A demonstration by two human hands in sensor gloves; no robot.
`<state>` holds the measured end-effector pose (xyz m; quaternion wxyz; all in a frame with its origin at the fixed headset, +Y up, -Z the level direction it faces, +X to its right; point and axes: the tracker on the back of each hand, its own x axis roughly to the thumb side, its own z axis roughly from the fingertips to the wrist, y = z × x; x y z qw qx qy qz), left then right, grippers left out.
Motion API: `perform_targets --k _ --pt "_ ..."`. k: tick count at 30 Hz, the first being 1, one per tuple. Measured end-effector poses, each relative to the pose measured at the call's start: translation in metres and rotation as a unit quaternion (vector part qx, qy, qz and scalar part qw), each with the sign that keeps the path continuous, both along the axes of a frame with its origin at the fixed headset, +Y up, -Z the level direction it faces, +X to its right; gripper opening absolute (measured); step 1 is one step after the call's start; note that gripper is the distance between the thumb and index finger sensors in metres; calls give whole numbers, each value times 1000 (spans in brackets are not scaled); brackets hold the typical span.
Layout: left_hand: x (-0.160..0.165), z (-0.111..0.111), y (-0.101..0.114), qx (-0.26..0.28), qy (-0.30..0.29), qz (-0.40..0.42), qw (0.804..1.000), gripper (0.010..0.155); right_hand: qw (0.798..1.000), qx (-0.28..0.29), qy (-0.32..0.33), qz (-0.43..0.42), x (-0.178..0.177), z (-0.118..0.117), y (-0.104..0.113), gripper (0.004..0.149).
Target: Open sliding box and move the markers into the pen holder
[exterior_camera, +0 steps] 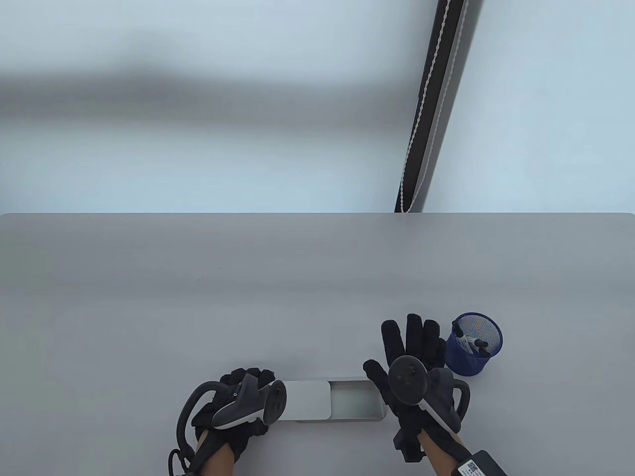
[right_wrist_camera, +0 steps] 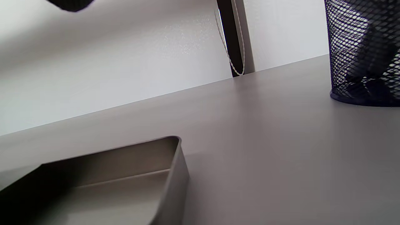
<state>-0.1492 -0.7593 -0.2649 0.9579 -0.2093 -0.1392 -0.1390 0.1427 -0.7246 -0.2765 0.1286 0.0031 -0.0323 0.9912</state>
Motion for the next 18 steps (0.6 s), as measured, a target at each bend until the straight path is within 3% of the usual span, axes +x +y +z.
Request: perform_targets --k 6,11,18 --pt "-1 0 3 -30 11 15 999 87 1000 -4 -3 1 3 0 -2 79" --pt "-3 1 15 -11 -9 58 998 97 1000 0 -1 10 1 2 -1 79" --pt "-5 14 58 94 -14 144 985 99 1000 4 5 21 -3 6 1 79"
